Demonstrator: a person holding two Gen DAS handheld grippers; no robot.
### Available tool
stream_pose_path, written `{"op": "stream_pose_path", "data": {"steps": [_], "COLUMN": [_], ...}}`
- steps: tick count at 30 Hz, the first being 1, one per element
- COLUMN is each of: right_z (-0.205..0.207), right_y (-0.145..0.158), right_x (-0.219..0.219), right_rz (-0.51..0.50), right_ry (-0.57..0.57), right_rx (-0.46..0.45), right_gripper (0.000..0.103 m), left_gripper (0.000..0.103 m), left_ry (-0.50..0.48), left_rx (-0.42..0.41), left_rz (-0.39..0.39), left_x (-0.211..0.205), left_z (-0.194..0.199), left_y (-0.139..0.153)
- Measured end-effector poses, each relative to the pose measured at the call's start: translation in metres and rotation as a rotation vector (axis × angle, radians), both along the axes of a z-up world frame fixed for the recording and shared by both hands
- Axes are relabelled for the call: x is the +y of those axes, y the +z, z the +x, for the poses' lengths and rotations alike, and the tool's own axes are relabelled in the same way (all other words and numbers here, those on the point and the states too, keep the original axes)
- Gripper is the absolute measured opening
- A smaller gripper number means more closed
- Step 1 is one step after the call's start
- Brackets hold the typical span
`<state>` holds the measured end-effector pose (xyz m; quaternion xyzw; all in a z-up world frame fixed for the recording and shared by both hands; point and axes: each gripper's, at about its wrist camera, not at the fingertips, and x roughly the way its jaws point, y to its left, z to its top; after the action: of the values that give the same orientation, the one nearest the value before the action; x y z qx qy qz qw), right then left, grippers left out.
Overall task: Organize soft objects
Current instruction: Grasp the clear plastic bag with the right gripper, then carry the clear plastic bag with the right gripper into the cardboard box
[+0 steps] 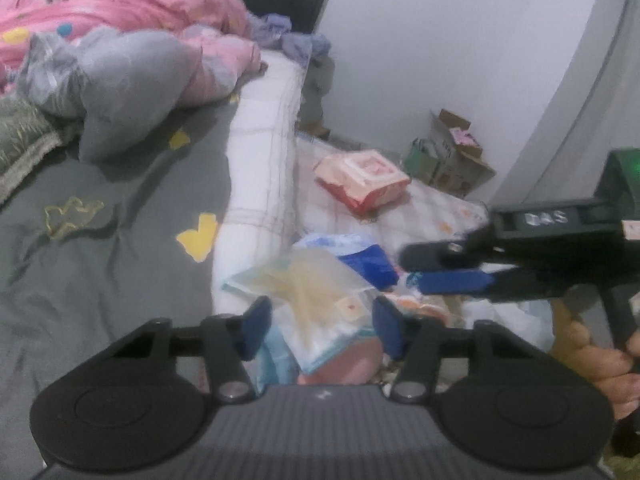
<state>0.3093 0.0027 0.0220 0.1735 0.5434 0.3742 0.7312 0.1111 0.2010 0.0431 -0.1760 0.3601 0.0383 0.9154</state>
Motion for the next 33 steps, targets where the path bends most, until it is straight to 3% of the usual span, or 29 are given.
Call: {"op": "stream_pose_path", "data": {"steps": [3,6,11,19,22,25,33], "right_z": [0.016,0.026,0.033,0.031,0.03,0.026,0.012], "right_y": [-0.015,-0.035,-0.061,-0.06,-0.059,-0.058,-0.036], "right_x": [0.029,0.05,0.065,0.07,0.071,0.07,0.066], "right_rz": [-0.045,-0.069,-0.085,-0.094,-0.091,-0.066,-0.048], "right_ry": [0.009,0.03,0.059,0.109,0.11,0.107,0.117], "right_rx": [-0.008,0.014,0.067,0.05,0.037,0.036,-0.015], "right_gripper": [0.047,0.045,0.042,0.039,0.035,0.027,0.021], "left_gripper": [0.042,0.041,0.042,0.043,0.027,0.019,0.01], "left_ry": [0.021,0.034,0.021,0.027,0.022,0.029,0.039], "left_rx": [0.069,0.096,0.121,0.138,0.124,0.113,0.07], "left_rz": [-0.023,-0.067,-0.072,-0.153,-0.194,-0.156,-0.111], "left_x": [0.006,0.015,0.02,0.033,0.034,0.029,0.022], "left_z": [0.014,0.02,0.024,0.035,0.037,0.035,0.021], "left_y": [-0.016,-0.026,-0.034,-0.039,-0.038,-0.032,-0.01]}}
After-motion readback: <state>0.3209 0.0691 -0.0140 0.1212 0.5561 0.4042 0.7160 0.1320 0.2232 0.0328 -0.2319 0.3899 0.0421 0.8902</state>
